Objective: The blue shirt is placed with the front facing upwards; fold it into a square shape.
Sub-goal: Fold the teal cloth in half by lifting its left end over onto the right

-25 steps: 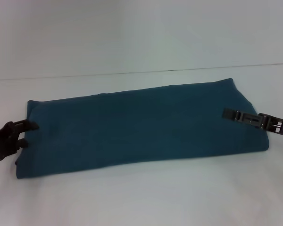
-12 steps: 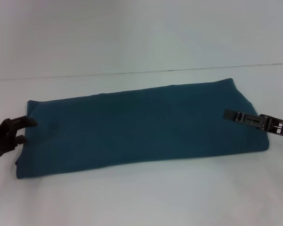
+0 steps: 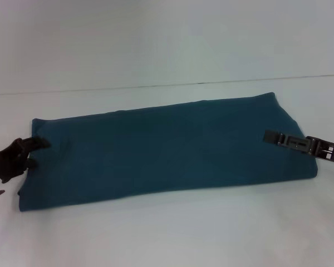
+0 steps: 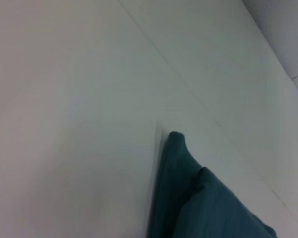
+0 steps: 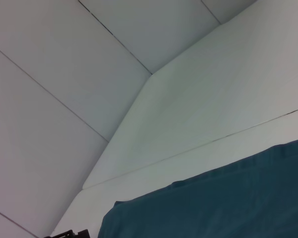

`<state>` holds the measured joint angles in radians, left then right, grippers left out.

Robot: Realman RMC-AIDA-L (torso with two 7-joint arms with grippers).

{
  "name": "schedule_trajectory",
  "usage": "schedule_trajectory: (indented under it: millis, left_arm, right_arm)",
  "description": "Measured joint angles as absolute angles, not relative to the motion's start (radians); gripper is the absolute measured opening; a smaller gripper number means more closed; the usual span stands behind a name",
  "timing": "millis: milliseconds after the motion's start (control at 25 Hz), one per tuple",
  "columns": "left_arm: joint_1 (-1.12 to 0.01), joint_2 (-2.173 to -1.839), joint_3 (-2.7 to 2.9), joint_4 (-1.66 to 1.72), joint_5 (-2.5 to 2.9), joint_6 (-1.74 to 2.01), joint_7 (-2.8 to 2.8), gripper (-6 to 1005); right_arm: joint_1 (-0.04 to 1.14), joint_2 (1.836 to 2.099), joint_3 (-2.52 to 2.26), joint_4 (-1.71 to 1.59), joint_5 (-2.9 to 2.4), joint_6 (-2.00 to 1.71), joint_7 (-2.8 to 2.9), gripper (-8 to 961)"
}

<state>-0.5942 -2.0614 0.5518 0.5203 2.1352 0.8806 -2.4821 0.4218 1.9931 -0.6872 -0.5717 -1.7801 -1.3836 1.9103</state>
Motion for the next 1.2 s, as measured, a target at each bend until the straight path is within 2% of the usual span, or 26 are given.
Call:
schedule_trajectory:
  millis: [440,640,680,960,1160,1200]
  left_arm:
    - [-0.584,-2.052,0.549,0.574,2.13,0.981,-2.471,666]
    - [-0.568,-2.011,0.617,0.668,2.161,1.122,-2.324,667]
    - [-0.565,-2.011,0.628,0.689,2.175,1.131,-2.302,667]
    - [-0.542,-2.065,0.713,0.828,2.319,1.097,-2.279,669]
    - [-0.545,-2.07,0.641,0.819,2.278,1.09,-2.311,670]
    - [-0.543,-2.069,0.631,0.816,2.272,1.09,-2.332,700]
  right_arm:
    - [0.422,1.992,-0.687,-0.571,-1.78,-1.383,1.912,835]
    - [0.422,1.987,-0.687,-0.571,-1.781,-1.383,1.91,835]
    - [0.422,1.987,-0.687,-0.571,-1.781,-1.383,1.91,835]
    - [0.424,1.986,-0.687,-0.571,-1.781,-1.377,1.91,835]
    - [0.425,1.986,-0.687,-0.571,-1.781,-1.375,1.91,835]
    - [0.424,1.986,-0.687,-0.571,-1.781,-1.375,1.91,835]
